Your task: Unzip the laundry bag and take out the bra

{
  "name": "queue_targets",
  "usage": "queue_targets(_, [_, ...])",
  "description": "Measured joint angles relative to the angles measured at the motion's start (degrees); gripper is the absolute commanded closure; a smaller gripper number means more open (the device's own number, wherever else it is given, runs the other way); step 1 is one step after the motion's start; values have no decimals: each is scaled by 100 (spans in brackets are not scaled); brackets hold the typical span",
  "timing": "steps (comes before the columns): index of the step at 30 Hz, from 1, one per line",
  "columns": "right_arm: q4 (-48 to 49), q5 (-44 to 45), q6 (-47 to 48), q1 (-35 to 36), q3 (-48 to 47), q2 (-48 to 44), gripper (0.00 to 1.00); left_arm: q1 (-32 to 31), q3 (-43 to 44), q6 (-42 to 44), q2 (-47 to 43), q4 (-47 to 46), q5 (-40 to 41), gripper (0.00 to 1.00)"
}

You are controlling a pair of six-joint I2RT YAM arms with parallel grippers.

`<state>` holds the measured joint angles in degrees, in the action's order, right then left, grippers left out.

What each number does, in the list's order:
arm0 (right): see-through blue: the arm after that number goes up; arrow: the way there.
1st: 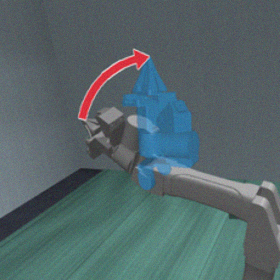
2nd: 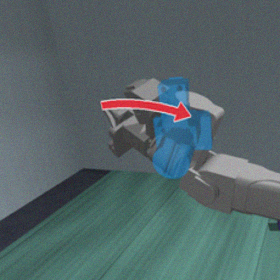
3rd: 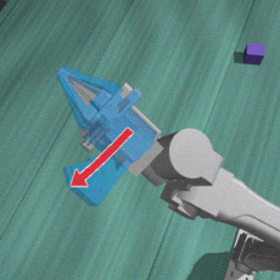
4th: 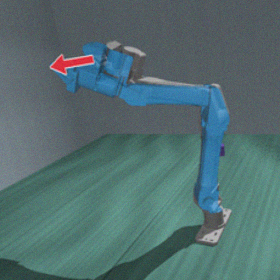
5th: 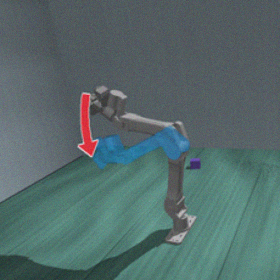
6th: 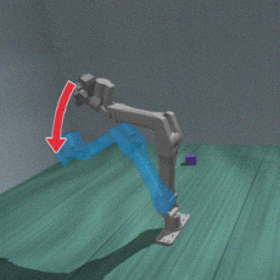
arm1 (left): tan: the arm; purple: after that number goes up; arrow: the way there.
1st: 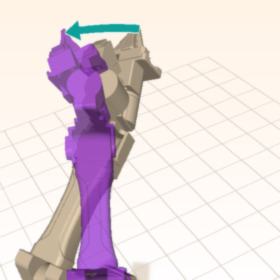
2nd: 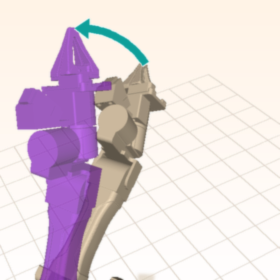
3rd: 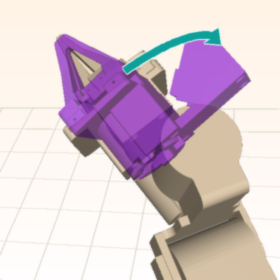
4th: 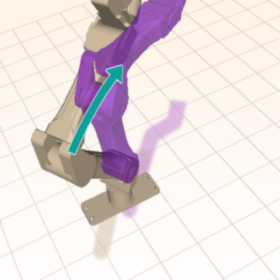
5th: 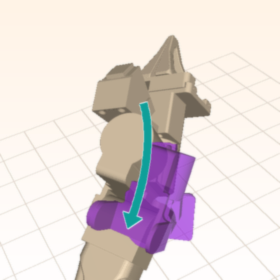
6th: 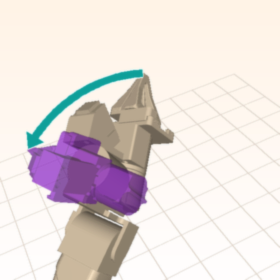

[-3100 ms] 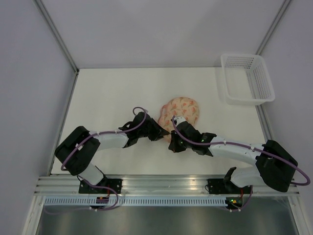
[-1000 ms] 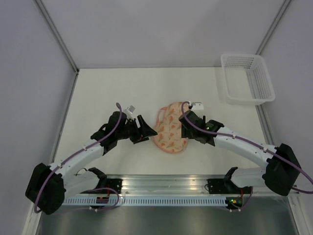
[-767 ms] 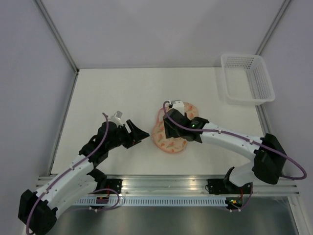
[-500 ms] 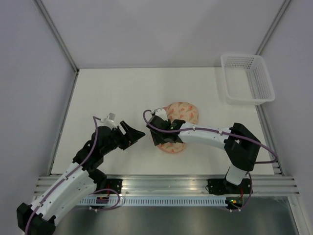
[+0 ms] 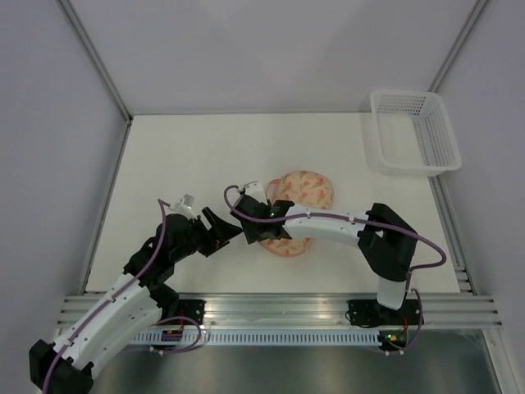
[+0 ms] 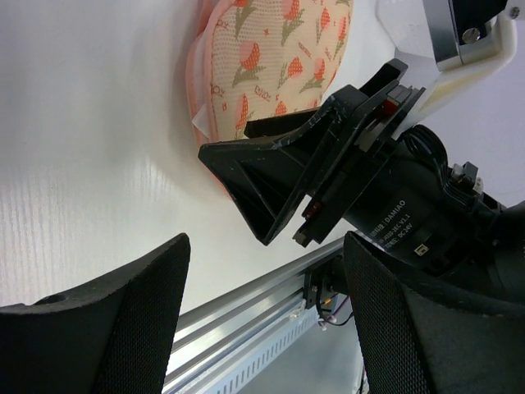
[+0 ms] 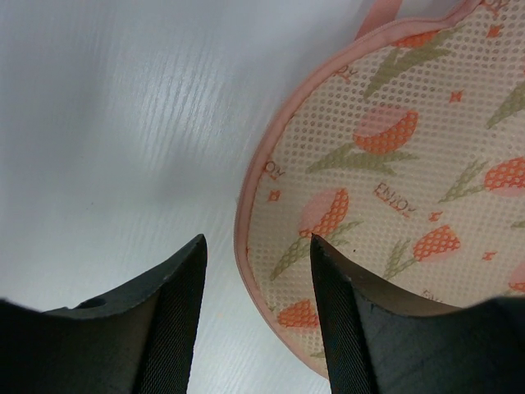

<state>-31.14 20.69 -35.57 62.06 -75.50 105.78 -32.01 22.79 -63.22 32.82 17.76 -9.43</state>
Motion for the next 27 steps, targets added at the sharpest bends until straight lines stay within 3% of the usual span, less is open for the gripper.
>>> queue_targets(10, [-313, 328, -98, 50, -181, 350, 59, 0, -70, -20, -42, 4, 0, 20])
queue_targets(16, [-407, 494, -173, 52, -212, 348, 78, 0, -70, -24, -46, 4, 0, 20])
queue_targets(20, [-457, 564, -216, 57, -208, 321, 98, 0, -74, -24, -44, 4, -2, 20])
queue_targets(27, [-643, 726, -343, 70, -44, -136, 99, 0, -149, -26, -26, 4, -7, 20])
